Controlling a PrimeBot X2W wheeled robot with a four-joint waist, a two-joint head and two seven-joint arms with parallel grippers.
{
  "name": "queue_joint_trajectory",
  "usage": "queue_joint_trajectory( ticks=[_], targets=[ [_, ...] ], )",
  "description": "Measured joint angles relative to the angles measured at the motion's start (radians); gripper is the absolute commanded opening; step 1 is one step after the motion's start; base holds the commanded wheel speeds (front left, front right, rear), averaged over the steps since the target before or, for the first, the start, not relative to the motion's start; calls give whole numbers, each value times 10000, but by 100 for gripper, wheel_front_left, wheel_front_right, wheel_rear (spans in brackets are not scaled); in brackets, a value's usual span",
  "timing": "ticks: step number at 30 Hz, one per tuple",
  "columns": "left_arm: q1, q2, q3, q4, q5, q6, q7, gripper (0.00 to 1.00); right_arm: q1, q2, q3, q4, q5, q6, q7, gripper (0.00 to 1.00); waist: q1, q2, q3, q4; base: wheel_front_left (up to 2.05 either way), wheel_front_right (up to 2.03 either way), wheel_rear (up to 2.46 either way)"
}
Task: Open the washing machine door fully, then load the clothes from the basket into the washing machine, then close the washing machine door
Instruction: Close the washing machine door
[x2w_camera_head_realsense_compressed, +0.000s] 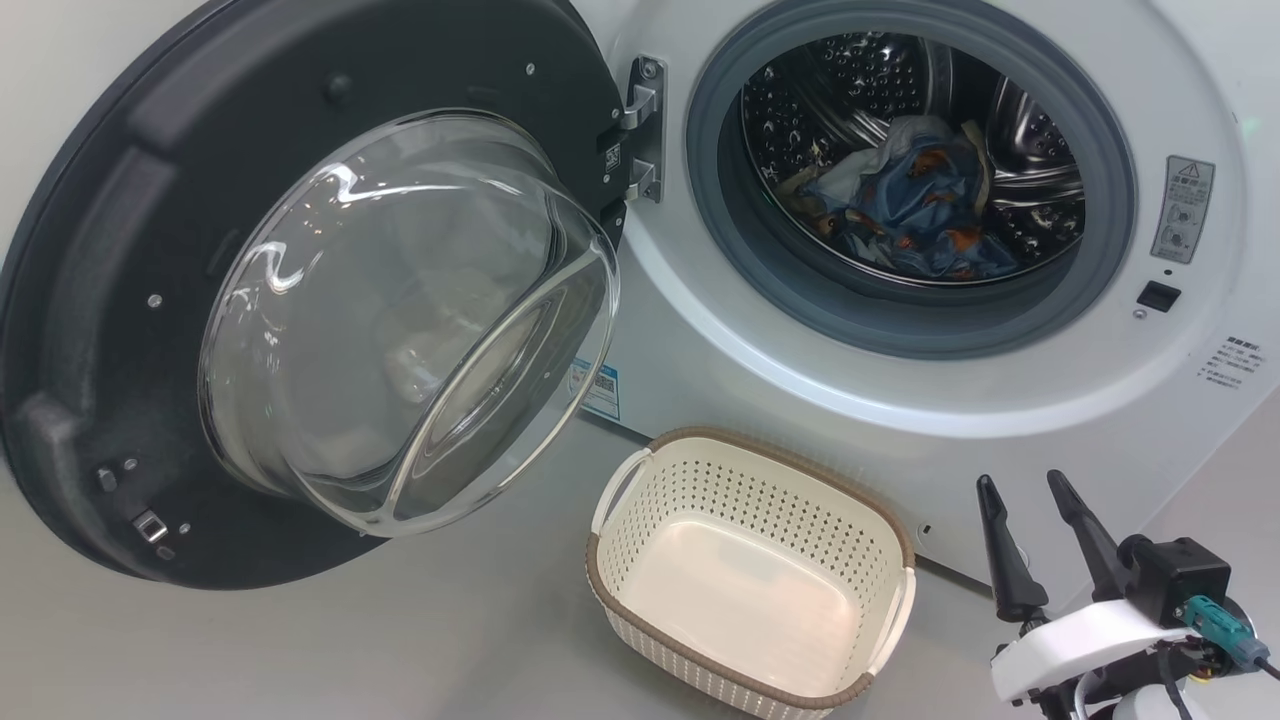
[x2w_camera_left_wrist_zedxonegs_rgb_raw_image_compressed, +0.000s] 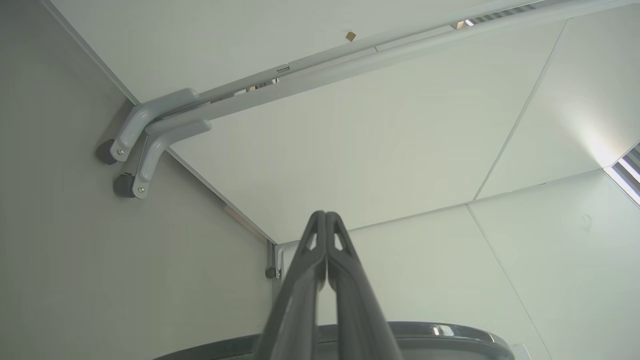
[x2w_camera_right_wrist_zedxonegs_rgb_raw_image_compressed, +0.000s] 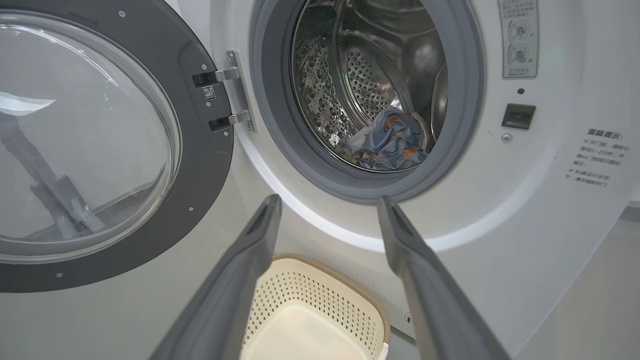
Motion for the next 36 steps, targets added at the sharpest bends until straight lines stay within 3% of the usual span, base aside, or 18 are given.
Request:
queue_joint_trajectory(
  ticks=[11,17,27,36],
  targets=[
    [-1209,1344,431,1701,-1728,186,2048,0,12,-19,-4,-2,0,0,0,100,0,0,22,-35,0,0,0],
    [-1909,1990,514,2688,-1705,445,2418,0,37,-115,-19,2,0,0,0,100,0,1,71,-70,0,0,0],
    [-2301,2663,700,3875,-1632,600,2663,0,66,-178,81,4,0,0,0,100,0,0,113,-400,0,0,0],
    [-2796,2667,516,4311,-1965,328,3482,0,195,-203,8,17,0,0,0,100,0,0,109,-822,0,0,0]
  ],
)
